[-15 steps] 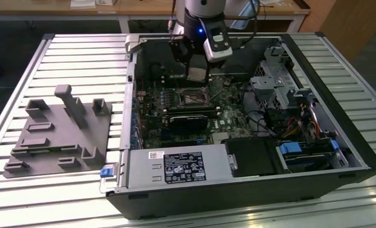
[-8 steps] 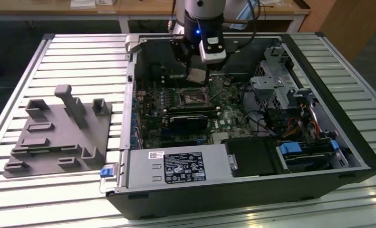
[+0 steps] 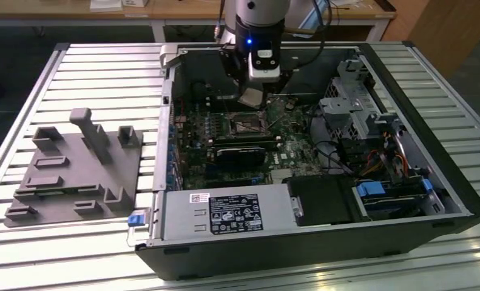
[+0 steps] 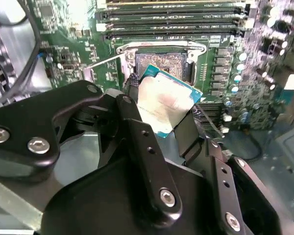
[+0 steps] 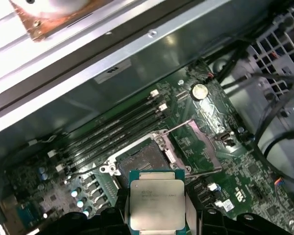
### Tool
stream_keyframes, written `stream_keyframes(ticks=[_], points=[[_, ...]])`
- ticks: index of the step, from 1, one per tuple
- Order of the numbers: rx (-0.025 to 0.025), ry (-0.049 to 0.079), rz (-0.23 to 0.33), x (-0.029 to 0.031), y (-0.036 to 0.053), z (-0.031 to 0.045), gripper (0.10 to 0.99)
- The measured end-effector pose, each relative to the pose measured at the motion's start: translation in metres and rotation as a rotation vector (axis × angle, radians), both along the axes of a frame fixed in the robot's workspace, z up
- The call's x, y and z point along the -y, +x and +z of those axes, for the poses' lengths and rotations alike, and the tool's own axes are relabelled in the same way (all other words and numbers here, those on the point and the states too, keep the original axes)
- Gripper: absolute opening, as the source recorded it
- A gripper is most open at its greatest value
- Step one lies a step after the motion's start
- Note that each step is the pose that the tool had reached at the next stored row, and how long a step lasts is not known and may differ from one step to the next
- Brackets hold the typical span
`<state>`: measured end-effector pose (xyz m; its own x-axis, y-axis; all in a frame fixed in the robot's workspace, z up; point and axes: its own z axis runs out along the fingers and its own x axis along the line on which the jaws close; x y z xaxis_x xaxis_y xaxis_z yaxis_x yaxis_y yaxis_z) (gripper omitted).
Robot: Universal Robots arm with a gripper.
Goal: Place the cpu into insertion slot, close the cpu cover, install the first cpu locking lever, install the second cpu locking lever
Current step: 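Place the cpu into insertion slot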
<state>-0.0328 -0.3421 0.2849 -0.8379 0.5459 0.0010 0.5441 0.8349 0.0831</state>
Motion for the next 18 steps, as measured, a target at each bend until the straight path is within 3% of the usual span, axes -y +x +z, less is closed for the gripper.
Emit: stream_keyframes(ticks=[18], points=[[0.0000,-0.001,-0.326,0.0000,0.0000,-0.0042,0.541]])
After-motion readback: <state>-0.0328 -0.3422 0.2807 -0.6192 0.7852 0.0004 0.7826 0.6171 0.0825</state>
